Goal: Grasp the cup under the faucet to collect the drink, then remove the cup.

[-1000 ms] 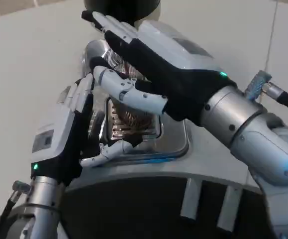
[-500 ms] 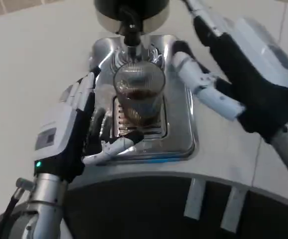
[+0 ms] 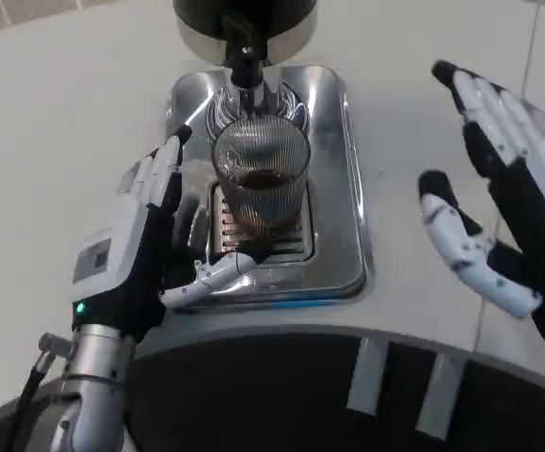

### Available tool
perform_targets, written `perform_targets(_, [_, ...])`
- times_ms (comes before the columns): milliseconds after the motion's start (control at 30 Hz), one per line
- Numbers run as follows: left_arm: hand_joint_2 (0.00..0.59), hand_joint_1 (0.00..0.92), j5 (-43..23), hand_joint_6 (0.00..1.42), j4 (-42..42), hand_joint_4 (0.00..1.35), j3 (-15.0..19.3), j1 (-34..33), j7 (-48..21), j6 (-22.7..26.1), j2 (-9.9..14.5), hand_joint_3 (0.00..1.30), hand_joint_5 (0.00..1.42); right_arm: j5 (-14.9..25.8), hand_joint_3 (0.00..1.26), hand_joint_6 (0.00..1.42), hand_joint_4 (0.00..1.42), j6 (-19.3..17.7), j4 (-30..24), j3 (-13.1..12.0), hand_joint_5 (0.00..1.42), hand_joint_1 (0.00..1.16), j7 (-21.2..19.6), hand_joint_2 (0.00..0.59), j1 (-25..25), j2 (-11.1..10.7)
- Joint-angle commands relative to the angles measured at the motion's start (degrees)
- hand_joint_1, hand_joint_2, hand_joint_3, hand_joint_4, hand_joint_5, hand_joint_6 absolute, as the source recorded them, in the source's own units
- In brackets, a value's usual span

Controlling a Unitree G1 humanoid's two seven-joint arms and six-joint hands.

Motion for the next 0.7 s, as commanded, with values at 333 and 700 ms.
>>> perform_targets(333, [0.031, 0.144, -2.1, 0.04, 4.5, 0.00, -0.2, -2.2, 0.8, -2.0, -1.6, 0.00, 0.04, -8.3, 0.00, 0.00, 0.00, -9.5, 7.8, -0.1, 0.00, 0.25, -6.8, 0.554, 12.2, 0.3])
perform_targets(700, [0.022, 0.158, -2.7, 0.10, 9.9, 0.00, -1.1, -5.8, 3.1, -4.6, -4.3, 0.00, 0.10, -16.6, 0.00, 0.00, 0.00, -6.9, 4.9, 3.4, 0.00, 0.26, -3.8, 0.524, 17.7, 5.6])
